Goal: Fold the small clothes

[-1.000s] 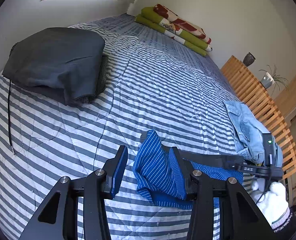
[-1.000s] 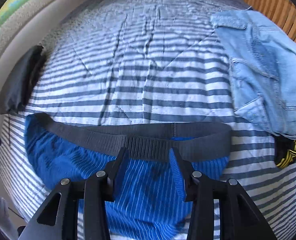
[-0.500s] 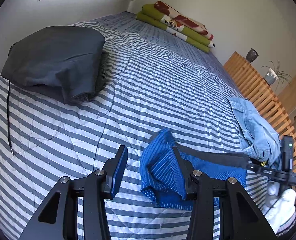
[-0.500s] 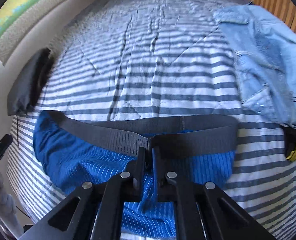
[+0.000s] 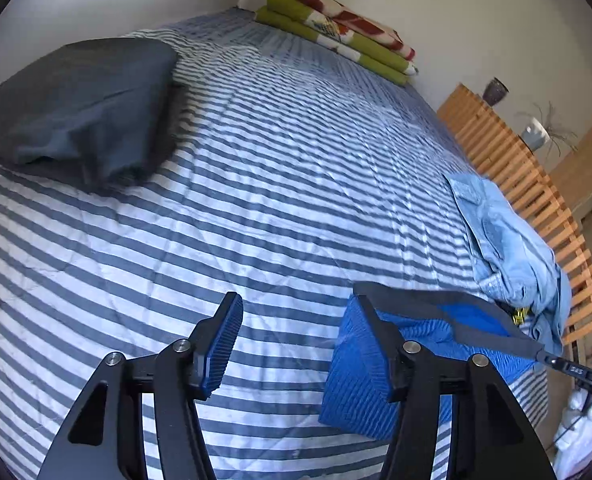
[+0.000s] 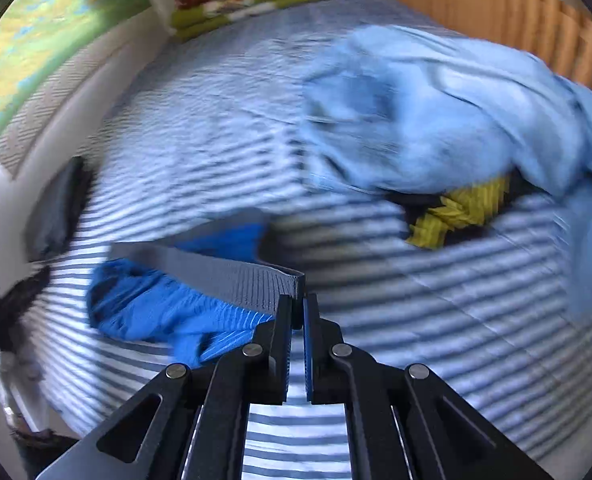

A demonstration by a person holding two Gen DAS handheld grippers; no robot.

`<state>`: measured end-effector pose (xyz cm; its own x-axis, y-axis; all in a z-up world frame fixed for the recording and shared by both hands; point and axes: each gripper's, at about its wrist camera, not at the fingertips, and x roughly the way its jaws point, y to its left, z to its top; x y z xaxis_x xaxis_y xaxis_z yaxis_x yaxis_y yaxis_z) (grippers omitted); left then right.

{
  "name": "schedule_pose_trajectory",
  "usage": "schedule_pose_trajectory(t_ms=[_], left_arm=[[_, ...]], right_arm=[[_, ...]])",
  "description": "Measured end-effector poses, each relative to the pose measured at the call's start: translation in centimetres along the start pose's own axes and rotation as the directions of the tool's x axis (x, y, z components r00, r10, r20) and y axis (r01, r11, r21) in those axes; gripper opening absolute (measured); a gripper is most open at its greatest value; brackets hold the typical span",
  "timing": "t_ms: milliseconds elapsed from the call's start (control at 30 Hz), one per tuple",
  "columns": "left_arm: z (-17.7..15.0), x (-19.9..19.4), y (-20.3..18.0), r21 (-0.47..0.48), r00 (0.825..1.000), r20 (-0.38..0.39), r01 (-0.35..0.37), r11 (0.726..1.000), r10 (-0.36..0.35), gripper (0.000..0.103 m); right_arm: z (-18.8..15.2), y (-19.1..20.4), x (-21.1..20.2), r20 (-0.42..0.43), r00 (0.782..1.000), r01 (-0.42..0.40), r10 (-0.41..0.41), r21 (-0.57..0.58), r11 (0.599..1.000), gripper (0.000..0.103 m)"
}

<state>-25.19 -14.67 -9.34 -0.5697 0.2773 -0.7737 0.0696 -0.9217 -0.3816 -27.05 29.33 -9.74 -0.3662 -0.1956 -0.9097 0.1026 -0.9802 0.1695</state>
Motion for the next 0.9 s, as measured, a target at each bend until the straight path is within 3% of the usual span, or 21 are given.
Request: schedule_pose_trajectory(t_ms=[133,267,333,400,433,500,567,667,900], left_arm=[[-0.8,3.5,-3.6,0.063,0.996,-0.084,0.036,0.997,-0.031,0.065],[-0.8,7.4,-5.9,0.084,0.991,-0.133,0.027,0.996,-0.015,0.067],[-0.5,9.3,-6.3,0.072,0.991,-0.136,0.016,0.997,-0.007,0.067],[-0.2,11.0,-6.2,0.013,0.988,-0.141,0.064,0.998,-0.061,0.064],[-0.3,11.8,-6.2,-0.020,0.986,-0.139,0.092,0.996,-0.094,0.044],[-0.5,12.7,-6.1,-0.046,0.979,-0.159,0.118,0.992,-0.124,0.016],[-0.6,12.2,-6.8,-0.003,0.986,-0.134,0.103,0.995,-0.103,0.009],[-0.4,9.6,-7.1,0.008,0.987,-0.080,0.144,0.990,-0.143,0.008],[-1.8,-0.6,-7.3,0.057,0.979,0.032,0.198,0.979,-0.200,0.008]], right_arm=[[-1.2,-3.8,1.9,-0.052,0.999,-0.006,0.010,0.081,0.997,0.005],[-1.4,-4.2,3.1,-0.056,0.998,0.002,0.002,0.070,0.998,0.005],[-1.2,-4.2,3.2,-0.047,0.999,0.006,-0.003,0.061,0.998,0.005],[-1.4,-3.9,3.1,-0.041,0.999,0.003,-0.001,0.051,0.999,0.005],[-1.3,-3.7,3.2,-0.038,0.999,0.005,-0.003,0.046,0.999,0.005],[-1.2,-3.9,3.1,-0.034,0.999,0.002,0.000,0.049,0.999,0.005],[-1.1,-4.2,2.7,-0.025,1.000,-0.015,0.017,0.062,0.998,0.005],[-1.0,-4.6,1.2,0.001,0.999,-0.044,0.044,0.075,0.996,0.005],[-1.3,-3.3,-4.6,0.116,0.990,-0.083,0.079,0.028,0.996,0.005]])
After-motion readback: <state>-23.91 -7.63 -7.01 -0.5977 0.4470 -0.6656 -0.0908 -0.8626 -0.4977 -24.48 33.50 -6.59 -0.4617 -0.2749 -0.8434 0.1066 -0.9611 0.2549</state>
